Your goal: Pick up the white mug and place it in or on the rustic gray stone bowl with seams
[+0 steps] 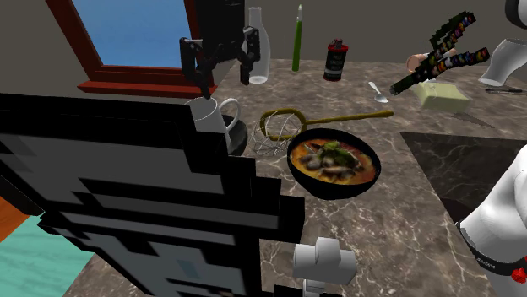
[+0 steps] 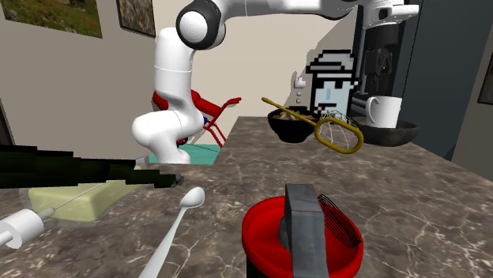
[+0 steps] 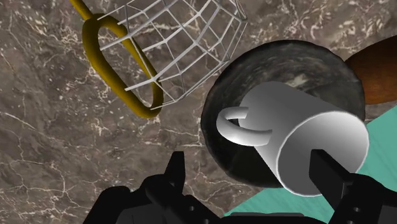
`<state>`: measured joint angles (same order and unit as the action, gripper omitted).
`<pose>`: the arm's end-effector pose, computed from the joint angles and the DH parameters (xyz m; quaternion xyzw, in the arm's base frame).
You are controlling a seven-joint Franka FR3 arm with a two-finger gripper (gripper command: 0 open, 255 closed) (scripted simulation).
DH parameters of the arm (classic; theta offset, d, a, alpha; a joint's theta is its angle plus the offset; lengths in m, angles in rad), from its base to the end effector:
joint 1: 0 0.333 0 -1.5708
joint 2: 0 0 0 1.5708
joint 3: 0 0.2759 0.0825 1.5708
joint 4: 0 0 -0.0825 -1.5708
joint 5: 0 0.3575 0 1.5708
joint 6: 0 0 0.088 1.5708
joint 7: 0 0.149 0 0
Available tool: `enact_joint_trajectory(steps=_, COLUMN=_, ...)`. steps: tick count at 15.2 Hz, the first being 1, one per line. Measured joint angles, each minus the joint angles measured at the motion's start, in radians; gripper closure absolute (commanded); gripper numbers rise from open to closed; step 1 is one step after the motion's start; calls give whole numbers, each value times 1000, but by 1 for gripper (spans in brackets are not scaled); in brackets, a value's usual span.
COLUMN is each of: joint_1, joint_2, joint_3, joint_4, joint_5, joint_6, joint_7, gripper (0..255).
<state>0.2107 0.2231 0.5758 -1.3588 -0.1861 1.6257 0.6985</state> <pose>0.4556 0.3743 0.5358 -0.9980 -0.0373 -0.0510 0.0022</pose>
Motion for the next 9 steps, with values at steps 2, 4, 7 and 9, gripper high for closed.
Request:
enact_joint_trajectory(steps=2, joint_1=16, joint_2=23, joint_3=3, joint_4=91, joint_5=-14, joint_6=-70, joint_7=1, gripper=0)
enact_joint_trajectory(steps=4, joint_1=23, joint_2=31, joint_3=4, joint_4=125, joint_5=-19, joint_6=-98, joint_7=3, gripper=0)
enact_joint_trajectory(steps=7, joint_1=27, joint_2=35, joint_3=4, joint_4=138, joint_5=-22, joint_6=-109, joint_7=5, gripper=0)
enact_joint_trajectory(steps=9, joint_1=28, joint_2=36, joint_3=5, joint_4=140, joint_5=-22, joint_6=-110, joint_7=5, gripper=0)
